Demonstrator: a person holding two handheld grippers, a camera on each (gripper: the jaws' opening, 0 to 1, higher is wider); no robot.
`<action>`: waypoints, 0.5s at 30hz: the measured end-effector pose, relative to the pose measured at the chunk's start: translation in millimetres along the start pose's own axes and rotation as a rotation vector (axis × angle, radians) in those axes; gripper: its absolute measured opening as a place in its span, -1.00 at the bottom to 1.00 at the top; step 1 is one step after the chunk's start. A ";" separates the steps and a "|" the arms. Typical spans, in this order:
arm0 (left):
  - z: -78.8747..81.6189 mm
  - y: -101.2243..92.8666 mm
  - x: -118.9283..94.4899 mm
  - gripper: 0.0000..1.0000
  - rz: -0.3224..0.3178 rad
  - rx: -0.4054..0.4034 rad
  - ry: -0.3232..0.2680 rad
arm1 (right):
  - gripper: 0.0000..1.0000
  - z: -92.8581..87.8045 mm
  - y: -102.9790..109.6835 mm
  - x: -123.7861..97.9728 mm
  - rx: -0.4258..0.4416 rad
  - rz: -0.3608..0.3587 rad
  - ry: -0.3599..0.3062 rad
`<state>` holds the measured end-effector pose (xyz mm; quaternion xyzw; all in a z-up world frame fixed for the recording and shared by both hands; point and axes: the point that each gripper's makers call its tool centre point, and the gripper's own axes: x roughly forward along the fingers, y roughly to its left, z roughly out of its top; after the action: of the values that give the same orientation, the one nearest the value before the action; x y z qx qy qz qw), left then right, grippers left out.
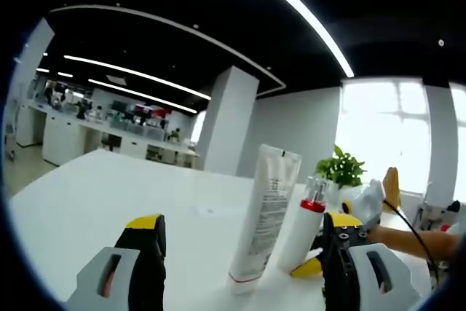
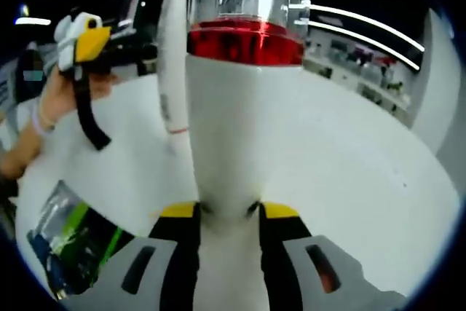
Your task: Arrange the skincare products in the storage area until every visible bottle or jar stands upright without overlapping.
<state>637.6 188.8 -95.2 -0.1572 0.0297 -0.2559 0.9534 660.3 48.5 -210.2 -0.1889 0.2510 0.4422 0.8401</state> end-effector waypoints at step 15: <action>0.4 0.2 0.2 0.83 0.000 0.002 0.000 | 0.00 11.5 19.8 -6.8 0.015 -0.013 -0.080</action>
<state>637.9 189.0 -94.8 -0.1565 0.0292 -0.2560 0.9535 643.3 60.9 -198.8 -0.1666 0.2193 0.4420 0.8537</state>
